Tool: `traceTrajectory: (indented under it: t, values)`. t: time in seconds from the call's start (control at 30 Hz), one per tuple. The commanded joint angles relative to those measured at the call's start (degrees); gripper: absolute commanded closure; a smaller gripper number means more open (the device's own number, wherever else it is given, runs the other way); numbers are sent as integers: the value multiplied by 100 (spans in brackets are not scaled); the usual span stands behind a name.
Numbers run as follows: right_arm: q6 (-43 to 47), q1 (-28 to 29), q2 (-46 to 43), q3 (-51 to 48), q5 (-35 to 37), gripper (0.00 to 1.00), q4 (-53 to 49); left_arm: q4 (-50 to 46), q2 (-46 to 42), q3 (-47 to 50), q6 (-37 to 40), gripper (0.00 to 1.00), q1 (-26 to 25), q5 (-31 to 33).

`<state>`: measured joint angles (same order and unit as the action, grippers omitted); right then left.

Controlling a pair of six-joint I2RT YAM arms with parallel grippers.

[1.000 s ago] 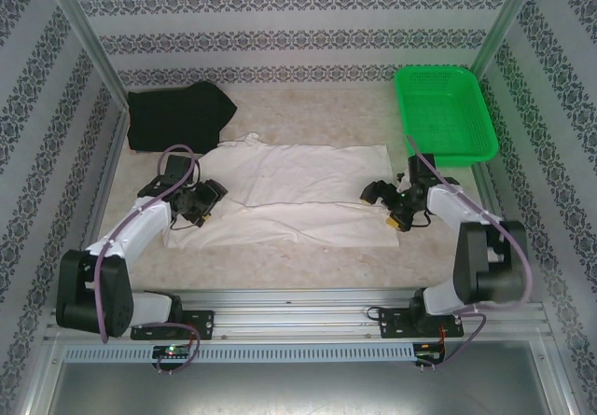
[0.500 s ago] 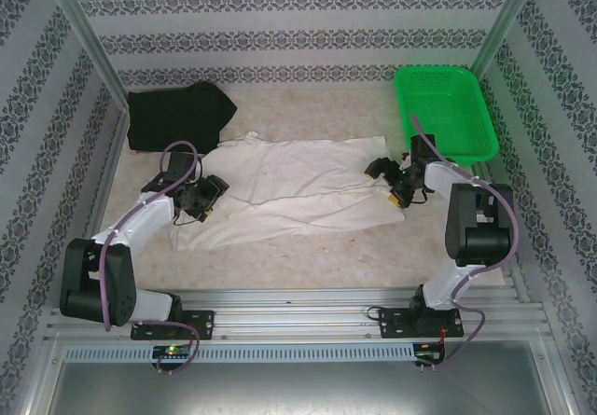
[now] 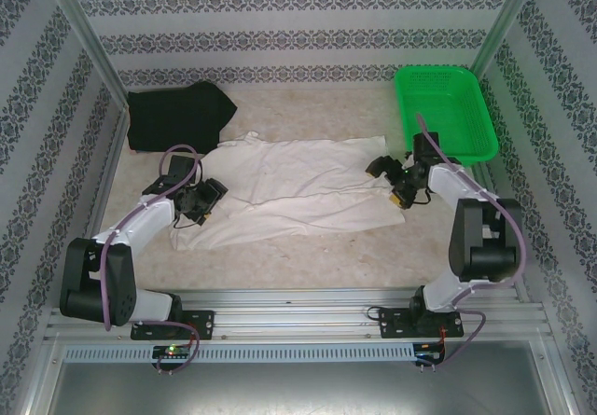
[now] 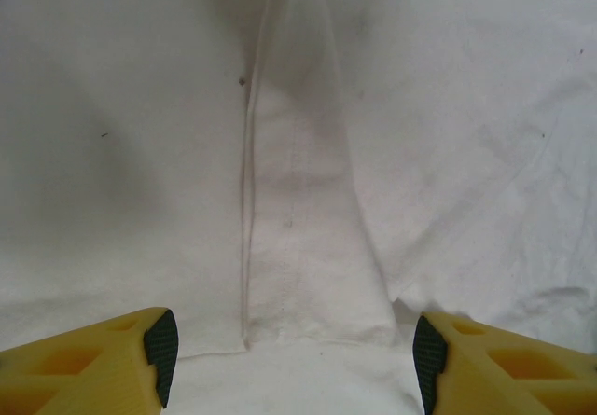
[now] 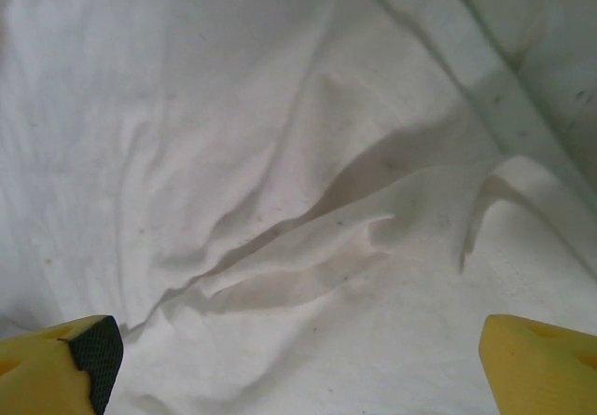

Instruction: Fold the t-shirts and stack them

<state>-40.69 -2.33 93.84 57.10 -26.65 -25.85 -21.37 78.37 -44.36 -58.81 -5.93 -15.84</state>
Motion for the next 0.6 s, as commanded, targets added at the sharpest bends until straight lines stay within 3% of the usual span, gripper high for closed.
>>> traceTrajectory:
  t: [0.0,0.57]
  values:
    - [-349,65,244,61,-85,2,293,46,-210,21,-43,31,-4,142]
    - [-219,-19,1380,1197,226,2,399,-131,-678,382,10,31,39,155]
